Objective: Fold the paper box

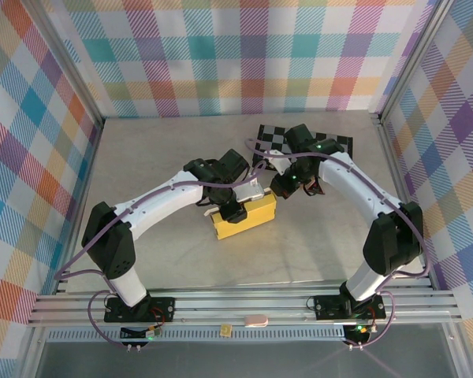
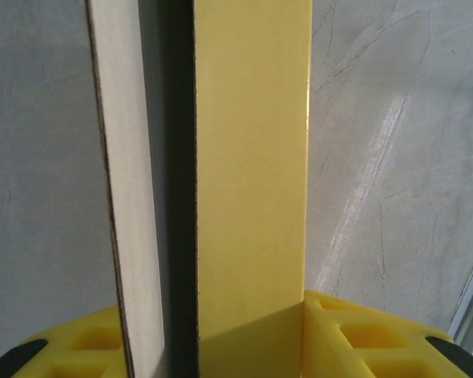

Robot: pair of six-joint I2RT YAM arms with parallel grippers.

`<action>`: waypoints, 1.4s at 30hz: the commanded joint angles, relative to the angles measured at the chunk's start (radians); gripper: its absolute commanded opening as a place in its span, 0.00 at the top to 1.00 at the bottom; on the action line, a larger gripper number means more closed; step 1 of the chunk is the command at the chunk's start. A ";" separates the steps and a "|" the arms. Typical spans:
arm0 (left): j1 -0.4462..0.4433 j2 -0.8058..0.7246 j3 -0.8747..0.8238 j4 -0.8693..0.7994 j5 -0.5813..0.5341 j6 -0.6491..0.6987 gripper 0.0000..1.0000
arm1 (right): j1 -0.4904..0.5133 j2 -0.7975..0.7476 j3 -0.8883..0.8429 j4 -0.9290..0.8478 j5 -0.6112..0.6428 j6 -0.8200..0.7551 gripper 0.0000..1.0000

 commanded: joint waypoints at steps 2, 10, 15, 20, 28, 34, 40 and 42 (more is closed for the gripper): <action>0.007 0.026 0.040 -0.010 0.019 -0.024 0.60 | 0.014 0.017 0.028 -0.046 -0.004 0.117 1.00; 0.007 0.047 0.055 -0.013 0.021 -0.028 0.61 | 0.020 0.038 0.063 -0.088 0.008 0.301 1.00; 0.007 0.052 0.055 -0.015 0.018 -0.028 0.63 | 0.020 0.051 0.092 -0.110 -0.017 0.365 1.00; 0.007 0.050 0.051 -0.016 0.010 -0.029 0.63 | 0.021 0.072 0.127 -0.146 -0.002 0.400 1.00; 0.008 0.050 0.049 -0.013 -0.007 -0.036 0.63 | 0.021 0.030 0.043 -0.072 0.014 0.427 1.00; 0.021 0.063 0.052 -0.014 -0.016 -0.059 0.63 | 0.042 -0.092 -0.140 0.125 0.046 0.467 1.00; 0.040 0.068 0.049 -0.010 -0.028 -0.065 0.63 | 0.066 -0.147 -0.257 0.230 0.082 0.497 1.00; 0.047 0.073 0.052 -0.011 -0.031 -0.067 0.63 | 0.071 -0.151 -0.284 0.252 0.087 0.515 1.00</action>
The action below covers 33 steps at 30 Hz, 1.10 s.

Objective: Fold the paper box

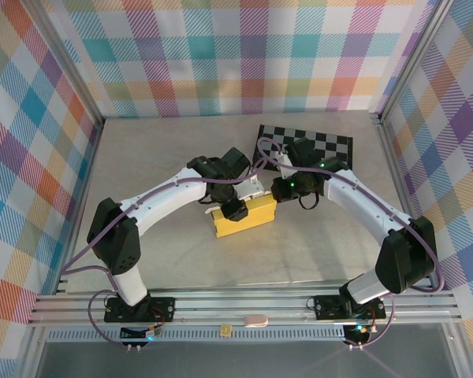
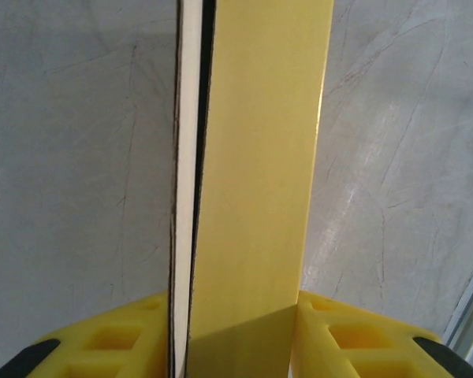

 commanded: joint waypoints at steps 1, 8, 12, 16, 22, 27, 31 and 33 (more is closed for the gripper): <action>0.031 0.032 0.019 0.003 -0.041 -0.028 0.63 | 0.028 0.002 -0.064 0.023 -0.003 0.050 1.00; 0.039 0.039 0.019 0.004 -0.081 -0.030 0.63 | 0.050 -0.017 -0.104 0.068 0.046 0.095 1.00; 0.045 0.037 0.021 0.005 -0.089 -0.030 0.63 | 0.066 -0.052 -0.194 0.131 0.070 0.102 1.00; 0.047 0.031 0.021 0.005 -0.090 -0.030 0.62 | 0.083 -0.111 -0.299 0.215 0.092 0.102 1.00; 0.047 -0.005 0.035 0.034 -0.077 -0.085 0.55 | 0.120 -0.176 -0.375 0.288 0.156 0.101 1.00; 0.047 -0.055 0.014 0.075 -0.061 -0.146 0.50 | 0.156 -0.177 -0.384 0.309 0.220 0.109 1.00; 0.050 -0.110 -0.027 0.129 -0.062 -0.198 0.47 | 0.178 -0.181 -0.377 0.316 0.254 0.116 1.00; 0.052 -0.130 -0.035 0.142 -0.066 -0.224 0.46 | 0.187 -0.186 -0.369 0.313 0.275 0.119 1.00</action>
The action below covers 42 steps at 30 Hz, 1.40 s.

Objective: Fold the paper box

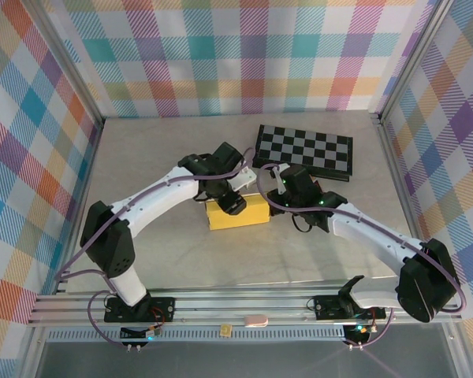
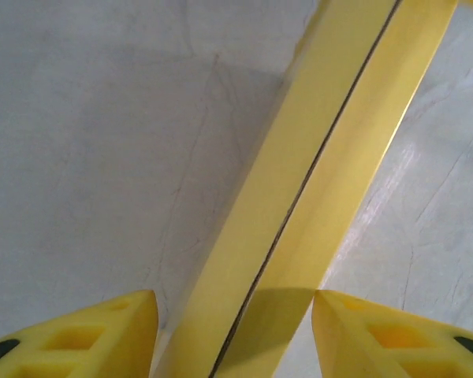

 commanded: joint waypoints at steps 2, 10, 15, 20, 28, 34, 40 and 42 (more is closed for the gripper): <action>0.017 -0.090 -0.018 0.088 -0.029 -0.096 0.45 | 0.028 0.017 -0.021 -0.114 0.024 0.020 1.00; 0.059 -0.188 -0.026 -0.008 -0.111 -0.186 0.48 | 0.039 0.026 0.003 -0.139 0.053 0.034 1.00; 0.088 -0.231 -0.021 -0.199 -0.130 -0.282 0.51 | 0.041 0.034 0.016 -0.143 0.054 0.034 1.00; 0.096 -0.288 -0.090 -0.268 -0.099 -0.344 0.39 | 0.042 0.037 0.019 -0.146 0.053 0.038 1.00; 0.146 -0.301 -0.169 -0.190 -0.037 -0.496 0.39 | 0.042 0.041 0.021 -0.154 0.054 0.038 1.00; 0.188 -0.281 -0.214 -0.146 0.033 -0.497 0.41 | 0.042 0.047 0.025 -0.158 0.053 0.040 1.00; 0.194 -0.241 -0.204 -0.096 0.049 -0.510 0.44 | 0.041 0.053 0.031 -0.164 0.051 0.033 1.00; 0.196 -0.231 -0.206 -0.085 0.070 -0.513 0.47 | 0.042 0.051 0.028 -0.165 0.054 0.035 1.00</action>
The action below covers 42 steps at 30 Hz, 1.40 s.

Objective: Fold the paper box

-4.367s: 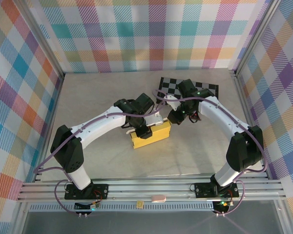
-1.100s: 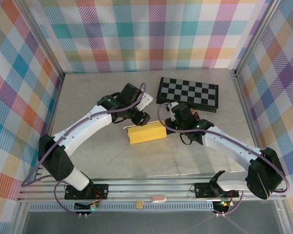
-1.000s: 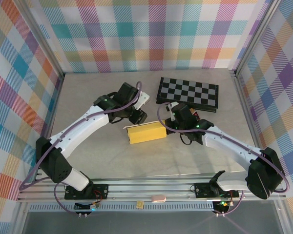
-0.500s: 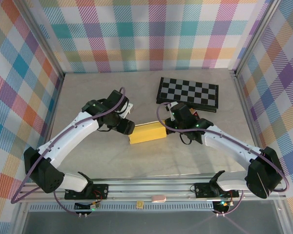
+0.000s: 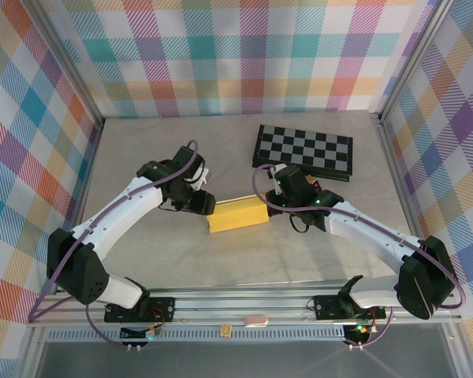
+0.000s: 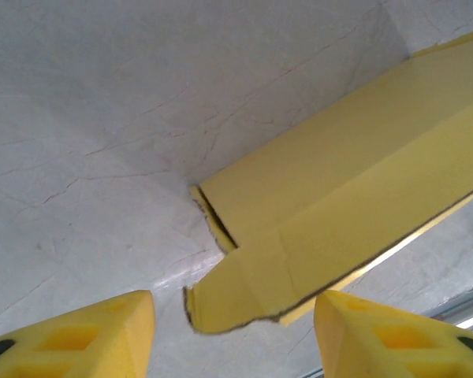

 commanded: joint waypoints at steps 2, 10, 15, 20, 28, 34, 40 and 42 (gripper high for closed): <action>0.014 0.019 -0.003 0.032 0.051 -0.019 0.49 | 0.009 0.029 -0.011 -0.110 -0.006 0.008 1.00; 0.014 0.021 -0.046 0.029 0.039 0.004 0.60 | 0.009 0.035 -0.008 -0.112 -0.002 0.008 1.00; 0.014 0.021 -0.092 0.040 0.040 0.012 0.66 | 0.009 0.043 -0.004 -0.110 -0.003 0.006 1.00; 0.014 0.021 -0.111 0.051 0.030 0.022 0.68 | 0.009 0.048 -0.002 -0.107 -0.005 0.008 1.00; 0.014 -0.009 0.010 -0.029 -0.001 0.016 0.57 | 0.009 0.052 0.004 -0.107 -0.004 0.006 1.00; 0.014 -0.012 0.081 -0.130 -0.022 0.038 0.50 | 0.008 0.054 0.005 -0.111 -0.002 0.007 1.00; 0.014 0.014 0.114 -0.186 -0.063 0.117 0.55 | 0.009 0.053 0.004 -0.113 -0.001 0.008 1.00; 0.014 0.026 0.120 -0.181 -0.062 0.137 0.57 | 0.009 0.054 0.004 -0.115 0.000 0.008 1.00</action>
